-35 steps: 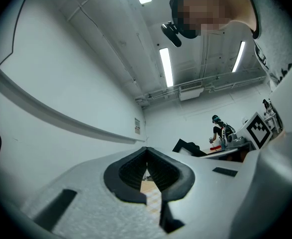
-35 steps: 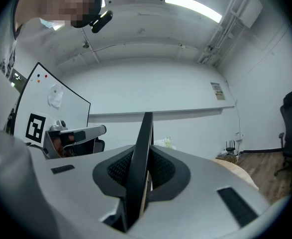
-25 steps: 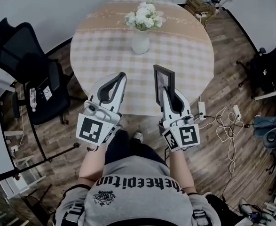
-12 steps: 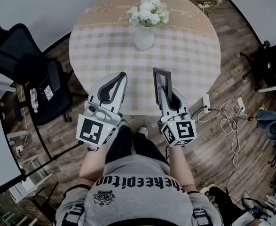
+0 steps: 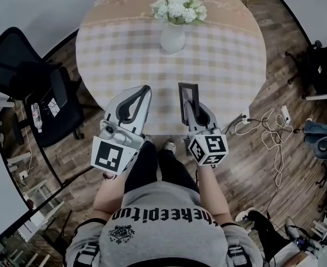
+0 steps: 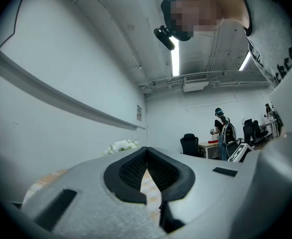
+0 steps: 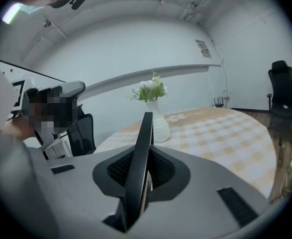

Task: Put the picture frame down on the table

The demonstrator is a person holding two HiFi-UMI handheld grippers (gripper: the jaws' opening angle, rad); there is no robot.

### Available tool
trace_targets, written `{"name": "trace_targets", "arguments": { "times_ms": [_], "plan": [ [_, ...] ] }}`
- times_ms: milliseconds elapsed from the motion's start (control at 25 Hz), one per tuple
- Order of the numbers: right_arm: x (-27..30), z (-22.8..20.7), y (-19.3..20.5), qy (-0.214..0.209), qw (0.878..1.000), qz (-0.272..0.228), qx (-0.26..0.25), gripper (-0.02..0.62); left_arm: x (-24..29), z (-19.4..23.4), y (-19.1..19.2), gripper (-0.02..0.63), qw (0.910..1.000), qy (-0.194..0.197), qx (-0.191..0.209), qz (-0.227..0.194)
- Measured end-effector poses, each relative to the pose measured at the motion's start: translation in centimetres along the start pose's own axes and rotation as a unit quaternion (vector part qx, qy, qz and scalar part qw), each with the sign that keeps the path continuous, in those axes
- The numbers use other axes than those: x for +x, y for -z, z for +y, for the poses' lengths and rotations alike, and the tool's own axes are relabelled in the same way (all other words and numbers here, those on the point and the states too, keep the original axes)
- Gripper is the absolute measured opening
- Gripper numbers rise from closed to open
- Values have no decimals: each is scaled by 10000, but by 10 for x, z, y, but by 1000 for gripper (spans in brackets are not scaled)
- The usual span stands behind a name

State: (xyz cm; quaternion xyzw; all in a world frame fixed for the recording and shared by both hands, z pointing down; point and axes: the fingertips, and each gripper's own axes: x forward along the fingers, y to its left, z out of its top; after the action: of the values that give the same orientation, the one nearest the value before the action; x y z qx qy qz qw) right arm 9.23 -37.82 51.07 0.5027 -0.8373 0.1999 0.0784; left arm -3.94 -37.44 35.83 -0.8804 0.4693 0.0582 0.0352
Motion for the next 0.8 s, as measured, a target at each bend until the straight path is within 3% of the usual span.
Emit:
{"name": "trace_targets", "arguments": {
  "times_ms": [280, 680, 800],
  "plan": [
    [22, -4, 30, 145, 9985, 384, 349, 46, -1, 15, 21, 17, 9991, -29, -247, 344],
    [39, -1, 48, 145, 9965, 661, 497, 48, 1, 33, 23, 17, 9998, -40, -143, 93],
    [42, -5, 49, 193, 9956, 779, 481, 46, 0, 36, 28, 17, 9995, -61, -211, 231]
  ]
}}
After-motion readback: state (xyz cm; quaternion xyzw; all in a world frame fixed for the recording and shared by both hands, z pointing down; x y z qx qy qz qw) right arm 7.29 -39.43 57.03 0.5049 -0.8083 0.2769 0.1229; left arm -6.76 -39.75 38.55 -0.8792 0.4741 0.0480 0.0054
